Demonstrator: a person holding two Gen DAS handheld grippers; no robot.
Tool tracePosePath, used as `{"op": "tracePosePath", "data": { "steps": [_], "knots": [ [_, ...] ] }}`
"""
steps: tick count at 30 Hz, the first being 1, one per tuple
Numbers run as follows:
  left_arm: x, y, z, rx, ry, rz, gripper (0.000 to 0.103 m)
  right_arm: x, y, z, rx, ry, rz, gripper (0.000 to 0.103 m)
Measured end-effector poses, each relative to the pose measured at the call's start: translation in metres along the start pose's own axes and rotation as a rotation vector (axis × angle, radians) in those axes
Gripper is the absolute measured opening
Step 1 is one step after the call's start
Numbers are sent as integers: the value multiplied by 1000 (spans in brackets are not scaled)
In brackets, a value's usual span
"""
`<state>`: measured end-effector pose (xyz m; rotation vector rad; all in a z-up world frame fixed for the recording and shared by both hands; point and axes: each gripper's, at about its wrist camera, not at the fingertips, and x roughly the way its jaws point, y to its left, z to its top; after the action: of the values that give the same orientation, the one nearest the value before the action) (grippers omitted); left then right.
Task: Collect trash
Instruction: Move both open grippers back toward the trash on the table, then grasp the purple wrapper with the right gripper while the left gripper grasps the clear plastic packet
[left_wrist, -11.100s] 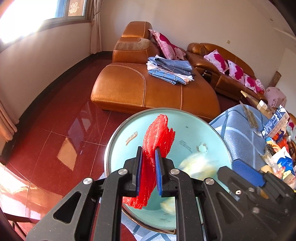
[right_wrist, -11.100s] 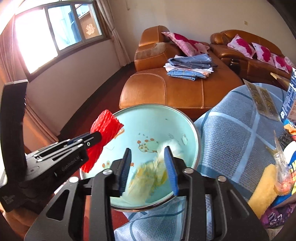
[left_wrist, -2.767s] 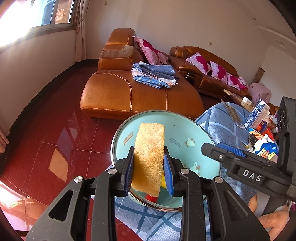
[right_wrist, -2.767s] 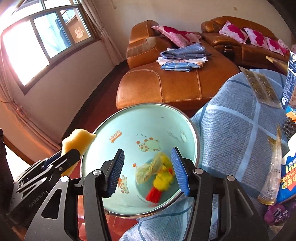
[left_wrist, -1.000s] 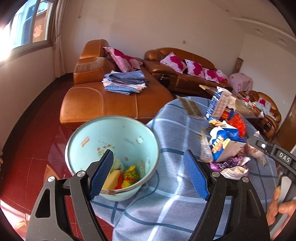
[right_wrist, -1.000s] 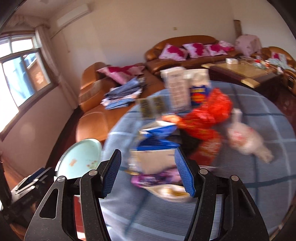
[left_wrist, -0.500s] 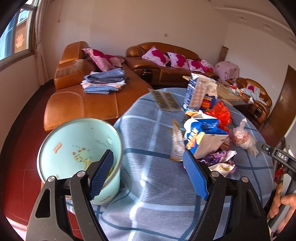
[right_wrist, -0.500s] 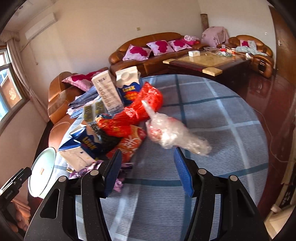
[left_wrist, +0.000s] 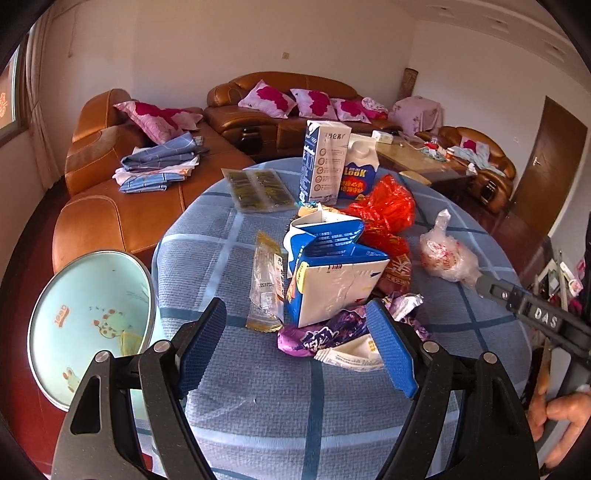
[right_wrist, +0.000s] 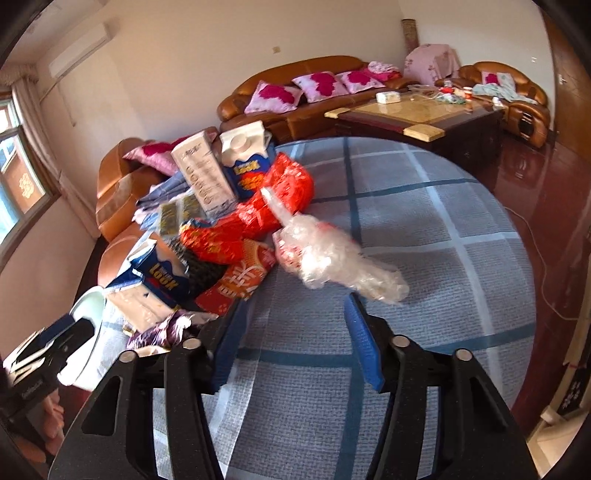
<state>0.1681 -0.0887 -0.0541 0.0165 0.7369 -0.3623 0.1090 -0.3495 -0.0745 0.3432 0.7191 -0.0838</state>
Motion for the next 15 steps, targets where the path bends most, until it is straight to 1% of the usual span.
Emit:
{"op": "tracePosePath", "data": {
  "steps": [1,2,7,11,14,15],
  "knots": [
    [1,1,0,-6,2,2,77,3,2,-1,-10,11,11,47],
    [1,3,1,-12,3,5,77,5,4,-2,-16,22,23,46],
    [1,20,-1,-37,5,54,77,35,18,-4,-21,149,186,45],
    [2,36,-3,-63,14,93,77,51,30,-1,-46,201,242,45],
    [3,47,-2,-86,20,110,77,60,35,4,-22,236,308,45],
    [3,49,-2,-89,22,113,77,60,36,5,-19,238,310,45]
  ]
}}
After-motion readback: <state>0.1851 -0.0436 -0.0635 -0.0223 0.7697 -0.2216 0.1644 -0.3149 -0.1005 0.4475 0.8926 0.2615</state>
